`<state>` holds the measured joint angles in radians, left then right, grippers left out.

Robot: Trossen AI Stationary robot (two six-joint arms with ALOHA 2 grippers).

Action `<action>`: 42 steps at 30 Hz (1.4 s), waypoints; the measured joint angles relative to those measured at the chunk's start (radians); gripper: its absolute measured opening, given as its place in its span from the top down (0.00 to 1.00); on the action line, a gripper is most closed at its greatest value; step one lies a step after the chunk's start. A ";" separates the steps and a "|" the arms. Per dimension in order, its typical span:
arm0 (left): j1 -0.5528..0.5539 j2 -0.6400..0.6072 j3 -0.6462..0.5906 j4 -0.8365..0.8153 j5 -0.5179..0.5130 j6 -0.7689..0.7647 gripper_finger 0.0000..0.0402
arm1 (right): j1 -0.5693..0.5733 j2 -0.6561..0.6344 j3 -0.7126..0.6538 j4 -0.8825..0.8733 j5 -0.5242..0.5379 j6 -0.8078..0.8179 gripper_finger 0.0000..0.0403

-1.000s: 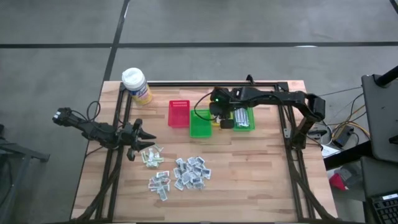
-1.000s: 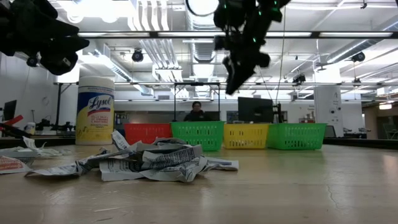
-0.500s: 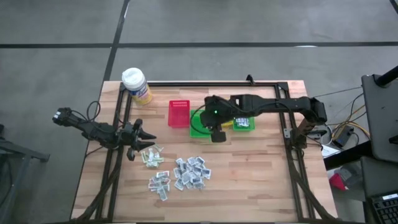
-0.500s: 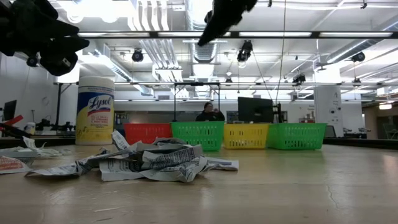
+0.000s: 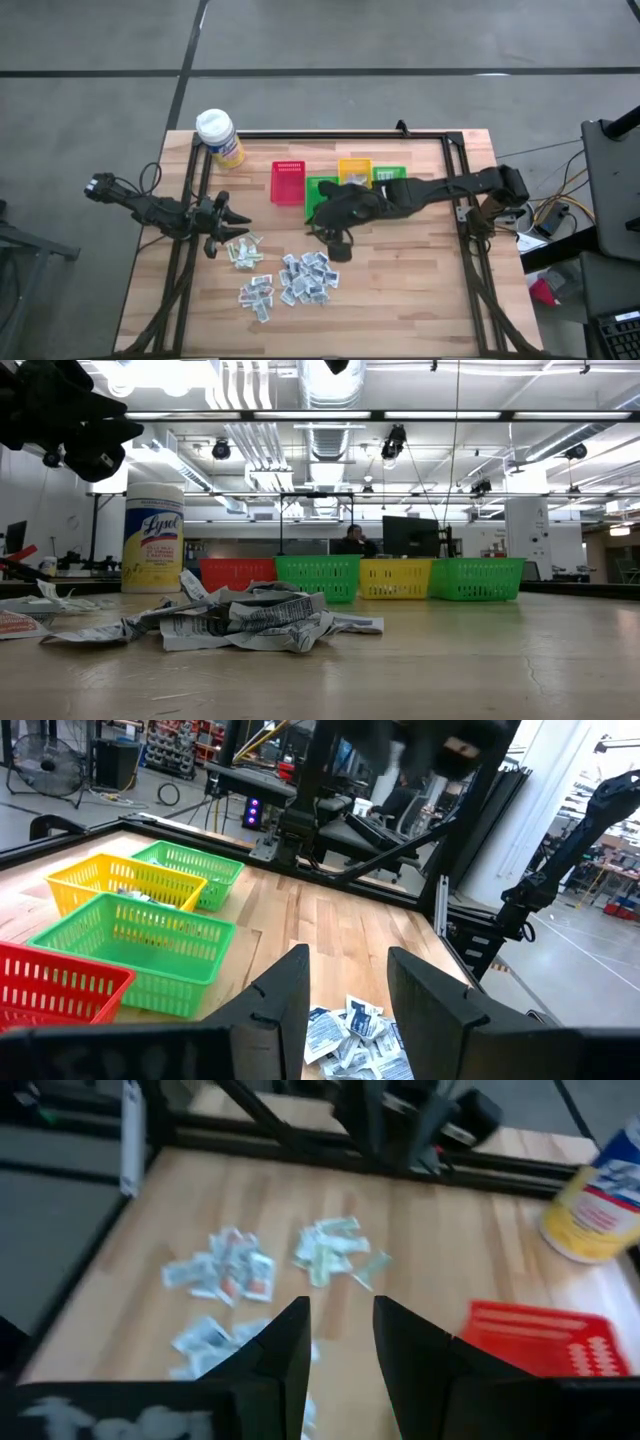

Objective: Pick & Place First Aid Supplies
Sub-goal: Put the alcohol pad into the yellow basket

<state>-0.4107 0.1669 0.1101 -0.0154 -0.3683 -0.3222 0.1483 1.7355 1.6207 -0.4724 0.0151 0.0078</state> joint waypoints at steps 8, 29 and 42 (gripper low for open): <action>0.000 0.000 0.000 0.000 0.000 0.000 0.67 | 0.044 0.001 0.000 0.038 0.003 0.190 0.72; 0.000 0.000 0.000 0.000 0.000 -0.021 0.67 | 0.127 0.001 -0.067 -0.088 -0.013 0.273 0.73; 0.000 0.000 0.000 -0.001 0.000 -0.027 0.67 | 0.122 0.068 -0.171 -0.046 -0.037 0.280 0.62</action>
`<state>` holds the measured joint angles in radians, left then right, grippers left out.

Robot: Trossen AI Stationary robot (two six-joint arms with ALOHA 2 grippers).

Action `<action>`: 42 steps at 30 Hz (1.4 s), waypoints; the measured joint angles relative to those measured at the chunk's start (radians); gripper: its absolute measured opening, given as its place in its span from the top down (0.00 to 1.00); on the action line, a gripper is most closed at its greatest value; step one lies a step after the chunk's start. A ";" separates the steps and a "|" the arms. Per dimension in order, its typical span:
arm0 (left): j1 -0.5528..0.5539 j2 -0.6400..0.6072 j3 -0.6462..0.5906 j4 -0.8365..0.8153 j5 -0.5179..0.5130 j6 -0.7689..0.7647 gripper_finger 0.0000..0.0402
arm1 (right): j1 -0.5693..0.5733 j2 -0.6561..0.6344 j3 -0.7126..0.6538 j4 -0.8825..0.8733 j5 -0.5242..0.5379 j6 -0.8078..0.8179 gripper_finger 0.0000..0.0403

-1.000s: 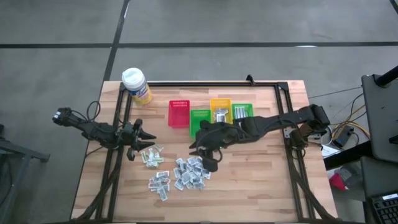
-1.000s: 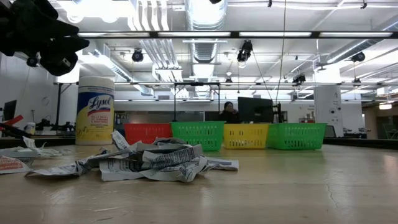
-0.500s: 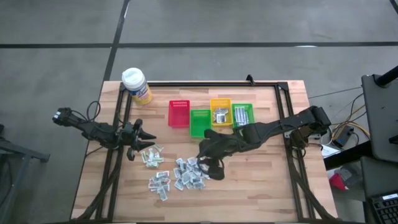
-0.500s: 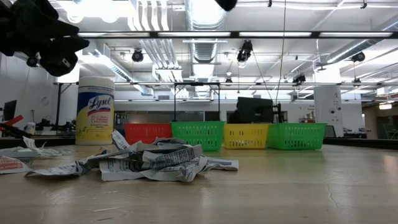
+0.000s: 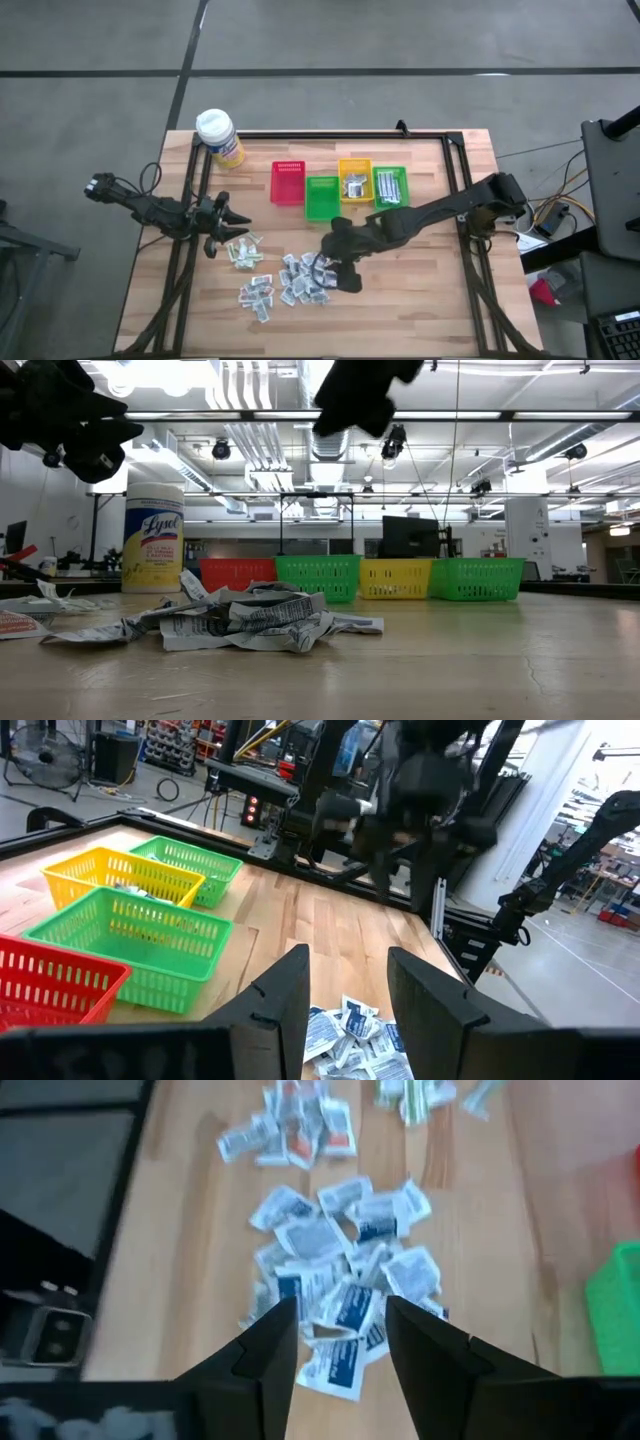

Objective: Pick & Place First Aid Supplies
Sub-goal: Put the alcohol pad into the yellow basket

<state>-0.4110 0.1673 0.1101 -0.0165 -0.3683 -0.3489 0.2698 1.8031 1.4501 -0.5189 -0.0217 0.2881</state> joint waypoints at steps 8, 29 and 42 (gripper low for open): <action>0.000 0.002 0.000 -0.002 0.000 0.000 0.67 | -0.014 0.210 0.140 -0.044 -0.017 -0.156 0.59; 0.000 0.005 0.000 -0.002 0.000 -0.003 0.67 | -0.075 0.416 0.360 -0.269 0.002 -0.345 0.59; 0.000 0.005 0.000 -0.002 0.000 -0.003 0.67 | -0.082 0.457 0.358 -0.270 0.043 -0.370 0.59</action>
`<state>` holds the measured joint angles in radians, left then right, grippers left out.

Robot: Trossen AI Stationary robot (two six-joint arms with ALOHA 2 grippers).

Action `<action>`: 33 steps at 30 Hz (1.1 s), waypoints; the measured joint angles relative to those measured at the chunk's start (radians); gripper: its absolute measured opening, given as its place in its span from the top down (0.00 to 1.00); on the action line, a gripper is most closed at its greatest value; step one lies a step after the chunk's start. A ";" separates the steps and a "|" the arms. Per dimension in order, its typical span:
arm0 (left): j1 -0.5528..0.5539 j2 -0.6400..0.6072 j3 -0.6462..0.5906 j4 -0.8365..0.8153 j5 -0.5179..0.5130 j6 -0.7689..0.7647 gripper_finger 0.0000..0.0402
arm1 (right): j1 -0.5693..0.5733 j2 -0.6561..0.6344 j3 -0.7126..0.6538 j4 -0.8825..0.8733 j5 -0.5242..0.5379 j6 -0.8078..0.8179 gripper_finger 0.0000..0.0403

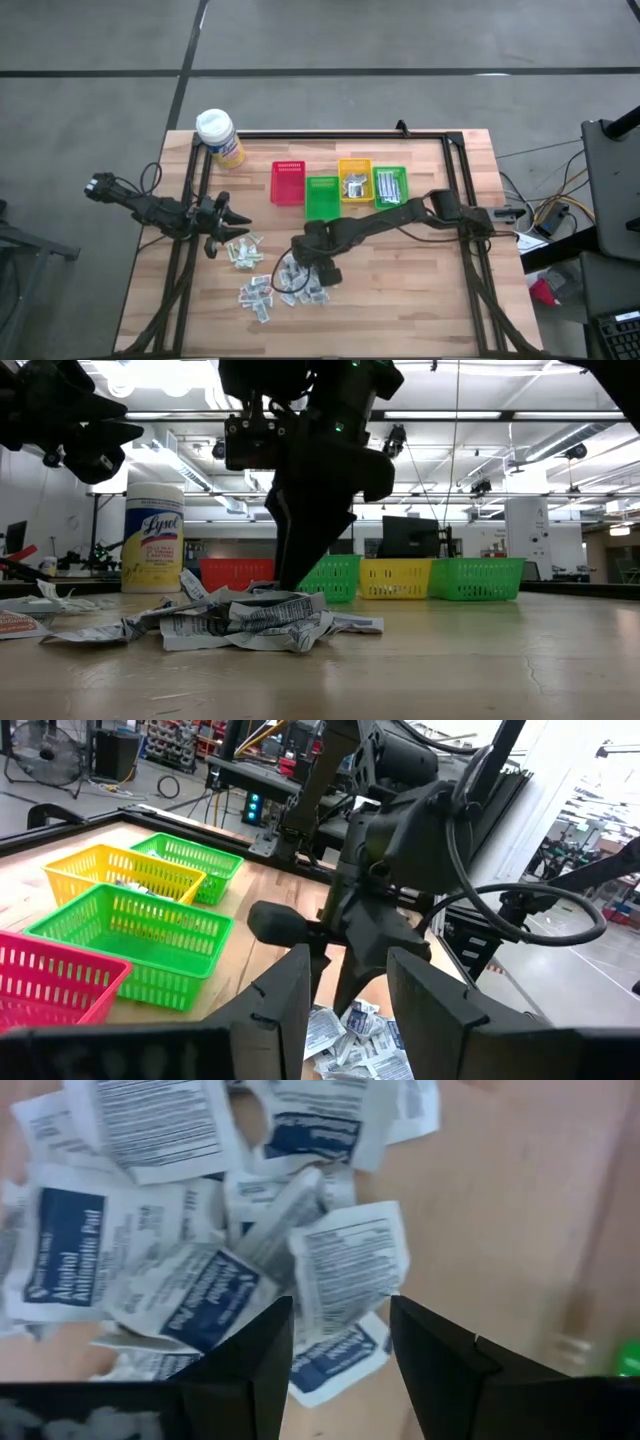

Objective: Pick & Place First Aid Supplies
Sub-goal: Put the alcohol pad into the yellow basket

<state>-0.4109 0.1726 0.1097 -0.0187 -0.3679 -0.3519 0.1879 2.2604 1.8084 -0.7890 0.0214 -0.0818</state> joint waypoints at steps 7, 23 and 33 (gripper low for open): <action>0.000 0.000 0.000 0.000 0.000 0.000 0.67 | -0.003 0.002 0.000 0.001 0.058 -0.007 0.65; 0.000 0.000 0.000 0.000 0.000 0.000 0.67 | -0.008 0.002 -0.013 0.018 0.060 -0.008 0.75; 0.000 0.000 0.000 0.000 0.000 0.000 0.67 | -0.007 0.002 -0.013 0.021 0.084 -0.035 0.75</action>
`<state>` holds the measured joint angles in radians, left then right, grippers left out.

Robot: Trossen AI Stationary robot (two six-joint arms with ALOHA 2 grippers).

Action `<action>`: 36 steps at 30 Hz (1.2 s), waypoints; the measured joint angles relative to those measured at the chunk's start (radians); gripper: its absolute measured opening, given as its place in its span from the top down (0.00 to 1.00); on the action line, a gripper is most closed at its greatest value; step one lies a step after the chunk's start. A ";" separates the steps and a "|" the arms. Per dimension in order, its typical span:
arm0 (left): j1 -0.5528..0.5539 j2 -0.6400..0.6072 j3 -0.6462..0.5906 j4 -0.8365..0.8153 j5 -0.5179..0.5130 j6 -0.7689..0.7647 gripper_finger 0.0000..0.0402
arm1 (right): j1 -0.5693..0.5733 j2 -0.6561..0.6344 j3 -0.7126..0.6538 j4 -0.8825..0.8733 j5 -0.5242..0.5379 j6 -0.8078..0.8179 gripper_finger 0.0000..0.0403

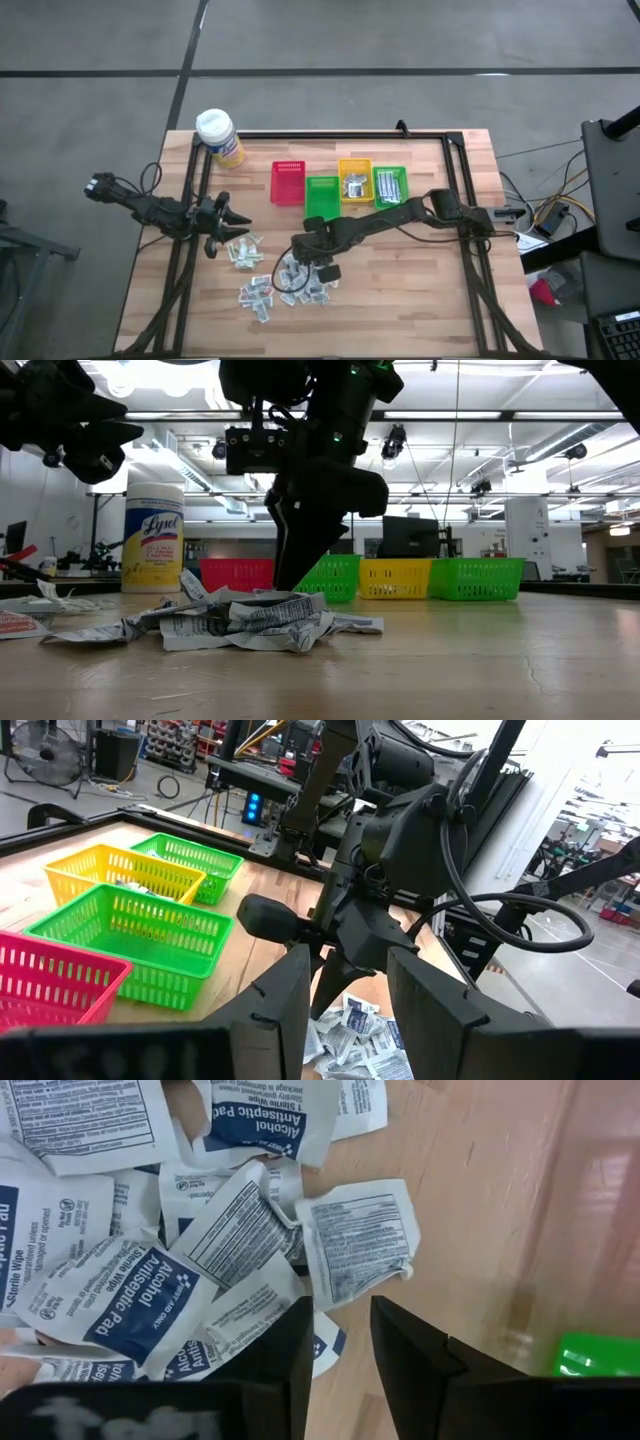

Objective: Pick & Place First Aid Supplies
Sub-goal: Put the alcohol pad into the yellow basket

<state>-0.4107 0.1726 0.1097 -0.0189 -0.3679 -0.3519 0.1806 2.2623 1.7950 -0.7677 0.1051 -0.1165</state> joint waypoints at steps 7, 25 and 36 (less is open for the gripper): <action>0.000 0.000 0.000 0.000 0.000 0.000 0.67 | 0.002 0.000 0.000 -0.001 0.000 -0.007 0.72; 0.000 0.000 0.000 0.000 0.000 0.000 0.67 | 0.004 0.000 0.000 0.061 -0.011 -0.022 0.61; 0.000 0.000 0.000 0.000 0.000 0.000 0.67 | -0.012 0.004 0.000 0.076 -0.027 -0.052 0.61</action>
<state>-0.4109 0.1726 0.1097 -0.0189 -0.3683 -0.3519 0.1690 2.2662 1.7950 -0.6915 0.0780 -0.1687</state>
